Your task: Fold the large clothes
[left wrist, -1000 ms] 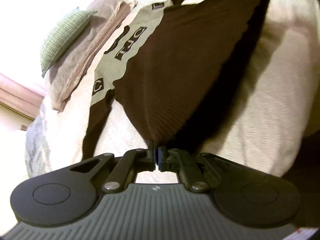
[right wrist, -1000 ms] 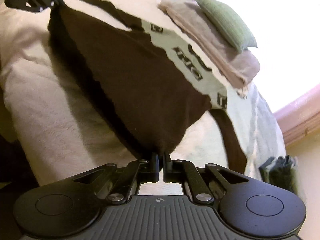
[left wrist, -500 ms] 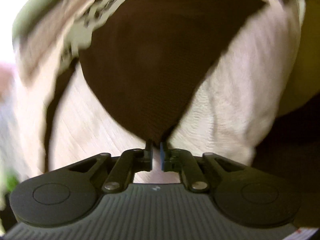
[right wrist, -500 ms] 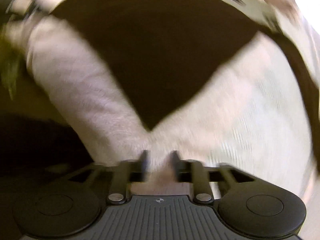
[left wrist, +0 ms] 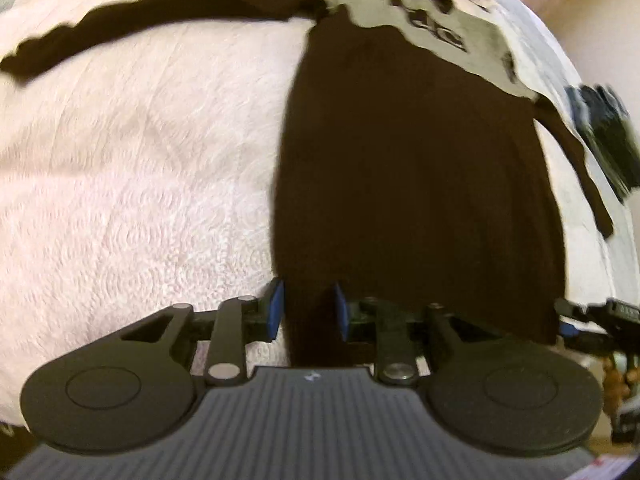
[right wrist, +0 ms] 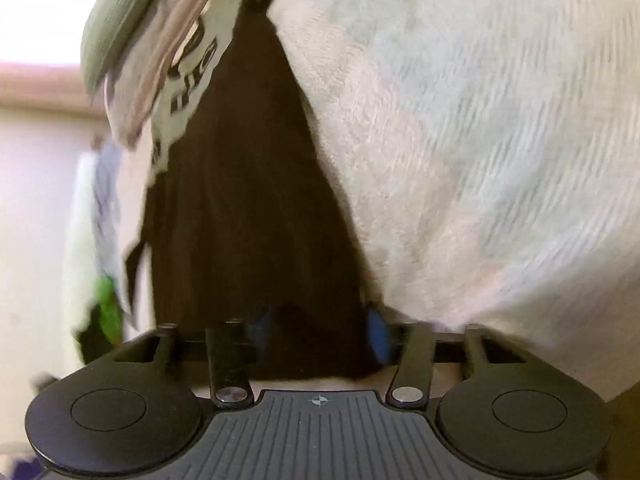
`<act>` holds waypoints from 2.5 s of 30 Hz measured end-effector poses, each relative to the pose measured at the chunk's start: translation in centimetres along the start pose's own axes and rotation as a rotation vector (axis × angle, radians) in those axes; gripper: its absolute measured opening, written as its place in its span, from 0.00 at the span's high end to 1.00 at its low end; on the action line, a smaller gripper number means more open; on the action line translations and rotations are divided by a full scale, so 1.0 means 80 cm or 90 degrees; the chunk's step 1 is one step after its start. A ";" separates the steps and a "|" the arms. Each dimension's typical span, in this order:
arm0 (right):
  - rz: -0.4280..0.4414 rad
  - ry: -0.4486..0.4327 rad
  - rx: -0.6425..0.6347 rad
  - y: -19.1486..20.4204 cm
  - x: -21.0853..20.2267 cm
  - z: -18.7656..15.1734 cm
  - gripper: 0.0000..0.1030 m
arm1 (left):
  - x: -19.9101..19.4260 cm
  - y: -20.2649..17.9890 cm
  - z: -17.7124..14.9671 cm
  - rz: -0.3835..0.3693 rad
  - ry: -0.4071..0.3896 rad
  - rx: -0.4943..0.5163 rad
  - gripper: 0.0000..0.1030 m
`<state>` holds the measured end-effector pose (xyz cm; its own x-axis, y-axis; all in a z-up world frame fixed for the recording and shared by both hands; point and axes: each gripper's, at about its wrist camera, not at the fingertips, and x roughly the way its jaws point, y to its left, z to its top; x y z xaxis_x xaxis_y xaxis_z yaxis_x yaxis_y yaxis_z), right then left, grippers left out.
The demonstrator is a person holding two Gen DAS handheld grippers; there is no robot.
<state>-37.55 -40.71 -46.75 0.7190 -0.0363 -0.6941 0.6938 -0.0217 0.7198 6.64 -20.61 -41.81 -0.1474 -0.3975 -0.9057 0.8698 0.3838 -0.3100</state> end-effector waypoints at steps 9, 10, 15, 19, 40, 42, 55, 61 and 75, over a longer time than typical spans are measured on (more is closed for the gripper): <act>-0.156 0.013 -0.071 0.012 -0.023 0.007 0.98 | -0.002 -0.001 -0.041 0.043 -0.015 0.012 0.95; -0.182 0.035 -0.075 0.019 -0.010 0.006 0.93 | 0.002 -0.003 -0.040 0.047 -0.012 0.017 0.95; -0.236 0.032 -0.147 0.052 -0.021 0.005 0.48 | -0.039 0.014 -0.019 0.061 -0.023 0.099 0.70; -0.277 -0.034 -0.110 0.063 -0.036 0.036 0.48 | -0.067 0.078 0.013 0.178 -0.069 0.152 0.65; -0.375 -0.055 -0.163 0.140 0.074 0.064 0.48 | -0.089 0.219 0.159 0.104 -0.283 0.111 0.93; -0.384 -0.059 -0.155 0.138 0.074 0.062 0.48 | -0.082 0.200 0.125 0.122 -0.201 0.241 0.86; -0.391 -0.079 -0.119 0.131 0.063 0.054 0.48 | -0.099 0.295 0.096 0.040 -0.104 -0.196 0.70; -0.384 -0.094 -0.105 0.116 0.046 0.051 0.48 | -0.043 0.312 0.068 -0.016 -0.126 -0.483 0.81; -0.326 -0.333 0.015 -0.020 -0.137 0.112 0.48 | -0.083 0.217 0.107 0.397 -0.109 -0.167 0.95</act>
<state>-46.90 -49.23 -40.18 0.1871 -0.4886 -0.8522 0.9320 -0.1858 0.3111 26.75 -18.46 -38.68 0.4374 -0.1547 -0.8859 0.6227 0.7628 0.1743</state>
